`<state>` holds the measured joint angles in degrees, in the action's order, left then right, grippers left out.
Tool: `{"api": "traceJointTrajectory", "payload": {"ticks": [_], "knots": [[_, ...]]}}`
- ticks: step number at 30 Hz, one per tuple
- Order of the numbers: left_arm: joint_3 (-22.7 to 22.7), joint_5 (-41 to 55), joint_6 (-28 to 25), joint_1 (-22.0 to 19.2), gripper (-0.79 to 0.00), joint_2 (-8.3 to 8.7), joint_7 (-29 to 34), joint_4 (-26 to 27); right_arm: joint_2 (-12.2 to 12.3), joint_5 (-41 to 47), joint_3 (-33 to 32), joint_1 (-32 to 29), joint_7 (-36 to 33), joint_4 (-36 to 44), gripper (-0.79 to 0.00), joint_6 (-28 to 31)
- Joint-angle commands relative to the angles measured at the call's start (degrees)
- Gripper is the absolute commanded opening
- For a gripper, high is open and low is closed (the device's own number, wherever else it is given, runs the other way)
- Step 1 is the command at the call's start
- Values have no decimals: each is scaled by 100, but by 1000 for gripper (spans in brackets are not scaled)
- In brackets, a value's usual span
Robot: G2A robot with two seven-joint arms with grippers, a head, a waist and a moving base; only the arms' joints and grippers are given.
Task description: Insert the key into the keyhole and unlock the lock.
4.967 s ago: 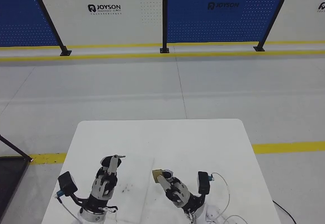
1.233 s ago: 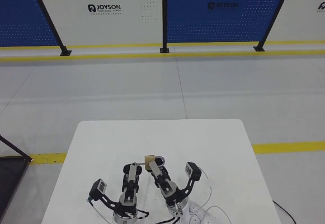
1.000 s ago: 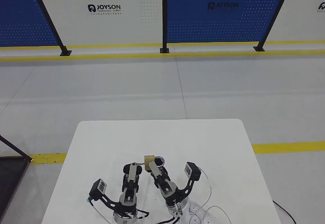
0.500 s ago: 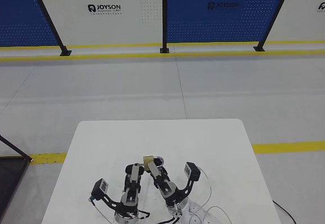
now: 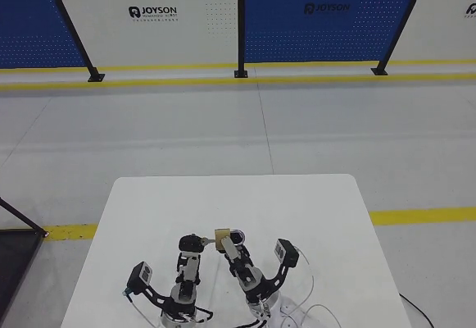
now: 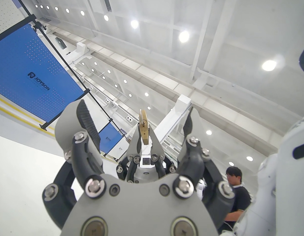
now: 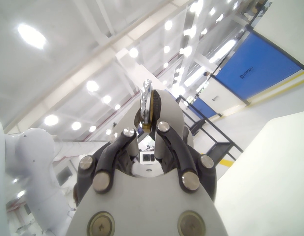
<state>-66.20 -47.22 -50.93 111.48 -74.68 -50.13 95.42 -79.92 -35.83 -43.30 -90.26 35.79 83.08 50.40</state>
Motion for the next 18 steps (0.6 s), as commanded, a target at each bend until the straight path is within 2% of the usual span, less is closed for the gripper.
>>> {"api": "traceJointTrajectory", "payload": {"ticks": [1, 5, 15, 18], "knots": [[-167, -58, -277, 49, -369, 44, 136, -32, 26, -17, -79, -71, -57, 58, -785, 39], [-497, -150, -707, 172, -394, 145, 565, -30, 95, -2, -232, -189, -417, 165, -785, 86], [-698, 328, -707, 390, -520, 397, 1594, 287, 193, 325, -442, -340, -1182, 390, -785, -58], [-719, 470, -707, 370, -514, 425, 1783, 267, 202, 375, -460, -353, -1314, 434, -785, -100]]}}
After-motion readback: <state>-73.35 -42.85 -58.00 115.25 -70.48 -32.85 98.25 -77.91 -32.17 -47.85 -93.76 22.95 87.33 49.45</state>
